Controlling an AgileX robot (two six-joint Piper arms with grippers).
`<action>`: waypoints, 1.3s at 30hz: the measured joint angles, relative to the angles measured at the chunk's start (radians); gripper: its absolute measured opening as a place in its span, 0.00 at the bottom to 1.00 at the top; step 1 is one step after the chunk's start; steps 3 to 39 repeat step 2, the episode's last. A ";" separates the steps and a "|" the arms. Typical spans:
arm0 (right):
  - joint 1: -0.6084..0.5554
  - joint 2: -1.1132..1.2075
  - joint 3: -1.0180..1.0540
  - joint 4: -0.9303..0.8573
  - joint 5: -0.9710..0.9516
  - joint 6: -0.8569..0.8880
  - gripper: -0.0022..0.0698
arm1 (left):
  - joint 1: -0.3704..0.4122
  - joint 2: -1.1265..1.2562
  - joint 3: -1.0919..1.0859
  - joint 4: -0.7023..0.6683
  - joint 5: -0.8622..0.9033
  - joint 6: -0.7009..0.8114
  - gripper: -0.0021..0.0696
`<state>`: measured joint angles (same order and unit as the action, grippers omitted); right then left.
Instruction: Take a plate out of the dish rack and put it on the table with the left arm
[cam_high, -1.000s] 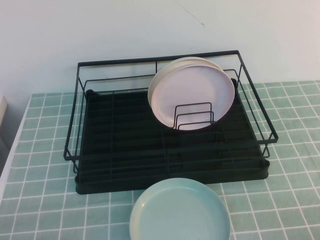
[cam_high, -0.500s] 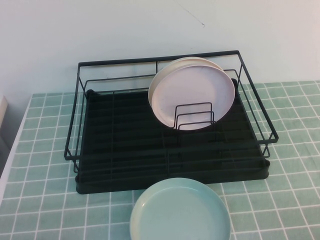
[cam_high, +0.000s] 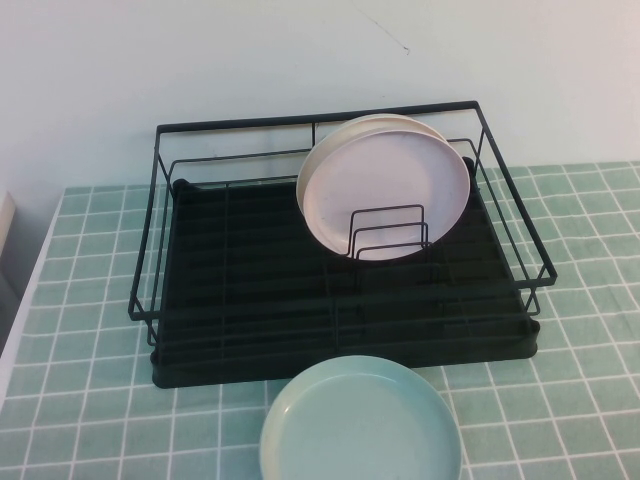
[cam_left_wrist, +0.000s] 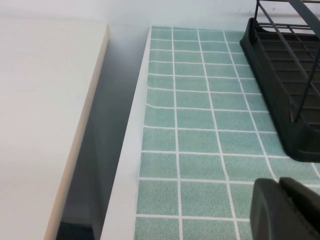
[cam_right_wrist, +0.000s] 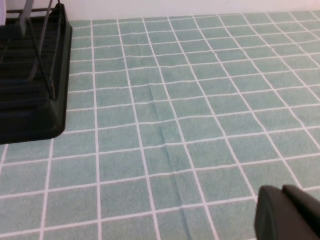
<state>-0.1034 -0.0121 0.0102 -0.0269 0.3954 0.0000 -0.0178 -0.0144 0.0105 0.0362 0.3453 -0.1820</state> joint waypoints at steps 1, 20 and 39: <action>0.000 0.000 0.000 0.000 0.000 0.000 0.03 | 0.000 0.000 0.000 0.000 0.000 0.002 0.03; 0.000 0.000 0.000 0.000 0.000 0.000 0.03 | 0.000 0.000 0.000 0.000 0.000 0.002 0.03; 0.000 0.000 0.000 0.000 0.000 0.000 0.03 | 0.000 0.000 0.000 0.000 0.000 0.002 0.03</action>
